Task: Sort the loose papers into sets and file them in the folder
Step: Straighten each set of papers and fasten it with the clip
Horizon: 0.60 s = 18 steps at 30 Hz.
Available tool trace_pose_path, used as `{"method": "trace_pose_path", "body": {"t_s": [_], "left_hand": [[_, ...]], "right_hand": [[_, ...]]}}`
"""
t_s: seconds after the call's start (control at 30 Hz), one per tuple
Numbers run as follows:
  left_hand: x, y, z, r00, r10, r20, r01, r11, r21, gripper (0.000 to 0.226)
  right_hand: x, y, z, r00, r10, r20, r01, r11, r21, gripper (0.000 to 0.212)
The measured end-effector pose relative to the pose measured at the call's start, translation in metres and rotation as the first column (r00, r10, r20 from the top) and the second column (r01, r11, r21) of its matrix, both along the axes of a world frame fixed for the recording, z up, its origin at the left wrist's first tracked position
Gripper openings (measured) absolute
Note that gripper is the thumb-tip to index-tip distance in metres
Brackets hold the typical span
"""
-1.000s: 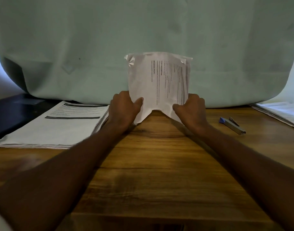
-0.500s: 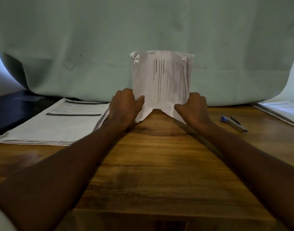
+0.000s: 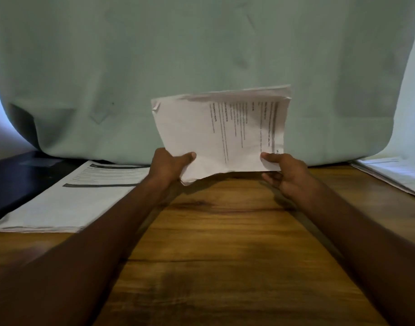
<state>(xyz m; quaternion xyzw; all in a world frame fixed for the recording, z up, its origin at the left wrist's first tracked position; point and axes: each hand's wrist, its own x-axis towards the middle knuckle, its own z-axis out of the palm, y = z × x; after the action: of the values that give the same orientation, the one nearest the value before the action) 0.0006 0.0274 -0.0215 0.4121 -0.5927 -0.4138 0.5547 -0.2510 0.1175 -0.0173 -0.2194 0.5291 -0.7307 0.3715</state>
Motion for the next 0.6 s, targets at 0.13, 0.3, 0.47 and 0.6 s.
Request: {"method": "trace_pose_path", "body": {"t_s": [0.13,0.3,0.47,0.6], "left_hand": [[-0.004,0.011,-0.003,0.929,-0.215,-0.3,0.257,0.961,0.105,0.045],[-0.022,0.017,-0.015,0.905,-0.347,-0.246,0.371,0.927,0.058,0.054],[-0.034,0.022,-0.024,0.912,-0.391,-0.121,0.4,0.915,0.054,0.066],[-0.04,0.029,-0.023,0.916,-0.38,-0.125,0.391,0.917,0.074,0.063]], "right_hand": [[-0.001,-0.002,-0.002,0.971,0.185,0.154,-0.171,0.98,-0.097,0.047],[0.002,-0.005,-0.003,0.939,0.23,0.257,-0.171,0.958,-0.231,0.049],[0.0,-0.008,-0.001,0.964,0.146,0.221,-0.095,0.97,-0.225,0.042],[-0.007,-0.01,-0.002,0.979,0.124,0.159,-0.085,0.969,-0.234,0.039]]}}
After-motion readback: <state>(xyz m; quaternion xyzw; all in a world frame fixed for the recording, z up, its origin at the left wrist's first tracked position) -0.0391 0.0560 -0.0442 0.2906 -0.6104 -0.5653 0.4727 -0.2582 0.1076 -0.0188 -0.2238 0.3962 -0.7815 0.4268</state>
